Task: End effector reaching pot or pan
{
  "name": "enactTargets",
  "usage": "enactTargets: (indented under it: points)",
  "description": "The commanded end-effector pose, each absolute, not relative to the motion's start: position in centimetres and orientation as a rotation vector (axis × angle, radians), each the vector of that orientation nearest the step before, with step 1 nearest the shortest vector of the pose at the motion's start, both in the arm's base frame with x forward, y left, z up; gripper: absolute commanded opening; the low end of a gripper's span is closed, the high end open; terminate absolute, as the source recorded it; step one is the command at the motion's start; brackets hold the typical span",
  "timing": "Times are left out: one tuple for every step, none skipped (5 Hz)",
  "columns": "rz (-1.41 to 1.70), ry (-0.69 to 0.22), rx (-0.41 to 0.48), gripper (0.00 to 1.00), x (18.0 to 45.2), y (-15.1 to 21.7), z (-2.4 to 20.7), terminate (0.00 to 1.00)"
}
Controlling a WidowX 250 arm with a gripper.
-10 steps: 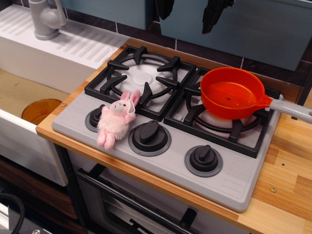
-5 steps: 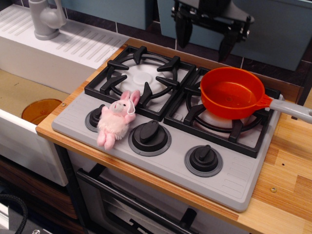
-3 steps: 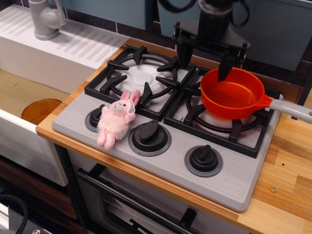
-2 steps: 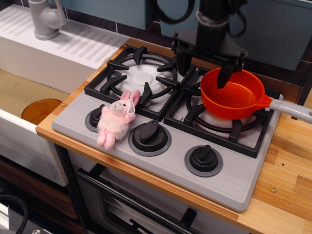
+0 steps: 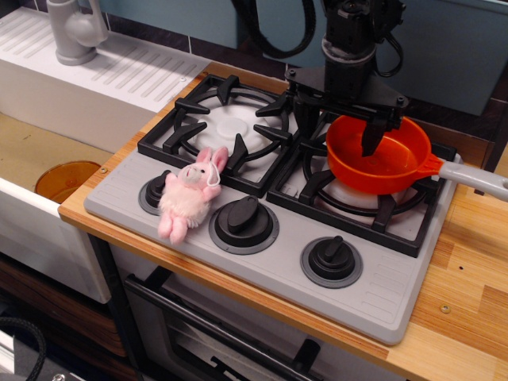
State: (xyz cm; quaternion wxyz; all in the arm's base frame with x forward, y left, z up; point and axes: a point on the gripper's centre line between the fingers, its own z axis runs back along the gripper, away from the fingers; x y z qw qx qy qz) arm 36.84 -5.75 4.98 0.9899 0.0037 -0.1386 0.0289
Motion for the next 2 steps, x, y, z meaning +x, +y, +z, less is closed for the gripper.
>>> enactTargets:
  points:
    - [0.034, -0.308, 0.001, 1.00, 37.53, -5.75, 6.08, 0.00]
    - [0.034, -0.308, 0.001, 1.00, 37.53, -5.75, 6.08, 1.00]
